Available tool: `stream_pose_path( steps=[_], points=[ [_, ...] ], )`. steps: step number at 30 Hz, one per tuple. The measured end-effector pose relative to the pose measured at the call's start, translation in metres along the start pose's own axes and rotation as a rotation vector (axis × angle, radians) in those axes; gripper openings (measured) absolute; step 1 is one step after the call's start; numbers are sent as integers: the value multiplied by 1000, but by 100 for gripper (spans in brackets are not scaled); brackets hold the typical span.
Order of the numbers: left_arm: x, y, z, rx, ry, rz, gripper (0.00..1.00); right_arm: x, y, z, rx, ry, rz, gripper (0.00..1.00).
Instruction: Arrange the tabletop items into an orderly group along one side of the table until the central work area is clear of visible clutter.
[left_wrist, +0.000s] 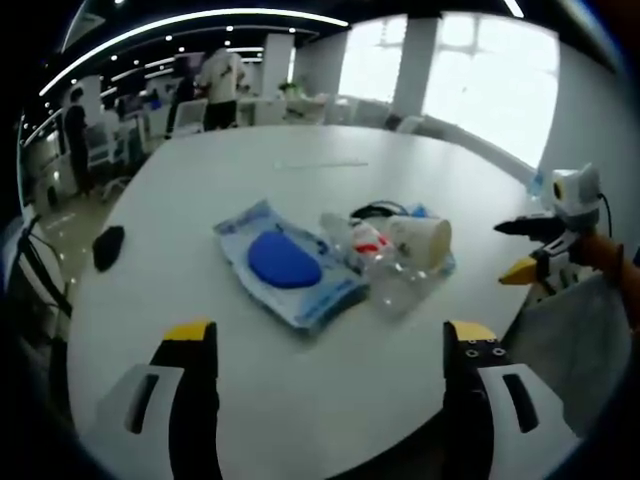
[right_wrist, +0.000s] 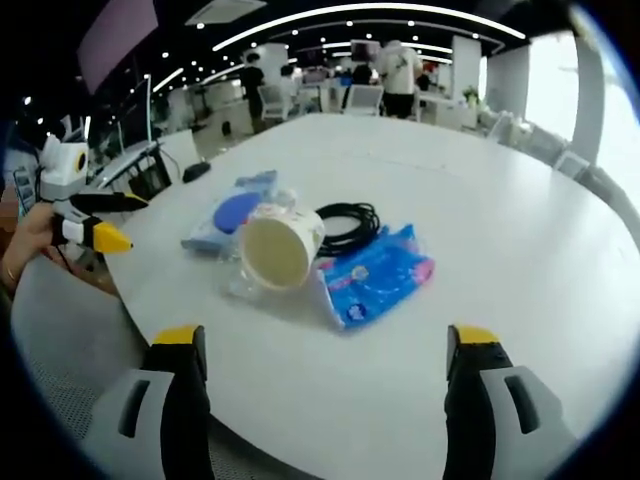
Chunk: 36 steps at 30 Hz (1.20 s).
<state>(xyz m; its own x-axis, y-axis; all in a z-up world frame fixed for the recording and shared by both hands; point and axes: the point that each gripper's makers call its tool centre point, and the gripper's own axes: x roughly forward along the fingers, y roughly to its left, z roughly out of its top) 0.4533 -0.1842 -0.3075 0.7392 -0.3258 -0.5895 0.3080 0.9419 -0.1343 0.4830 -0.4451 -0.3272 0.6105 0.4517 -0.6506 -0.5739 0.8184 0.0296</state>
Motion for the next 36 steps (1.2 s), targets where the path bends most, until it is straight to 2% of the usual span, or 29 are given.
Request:
stream_pose_path(
  steps=[21, 36],
  points=[
    [1, 1, -4, 3, 19, 2, 89, 0, 0, -1, -5, 7, -2, 98],
    [0, 5, 0, -8, 2, 11, 89, -1, -1, 3, 27, -12, 1, 97]
  ],
)
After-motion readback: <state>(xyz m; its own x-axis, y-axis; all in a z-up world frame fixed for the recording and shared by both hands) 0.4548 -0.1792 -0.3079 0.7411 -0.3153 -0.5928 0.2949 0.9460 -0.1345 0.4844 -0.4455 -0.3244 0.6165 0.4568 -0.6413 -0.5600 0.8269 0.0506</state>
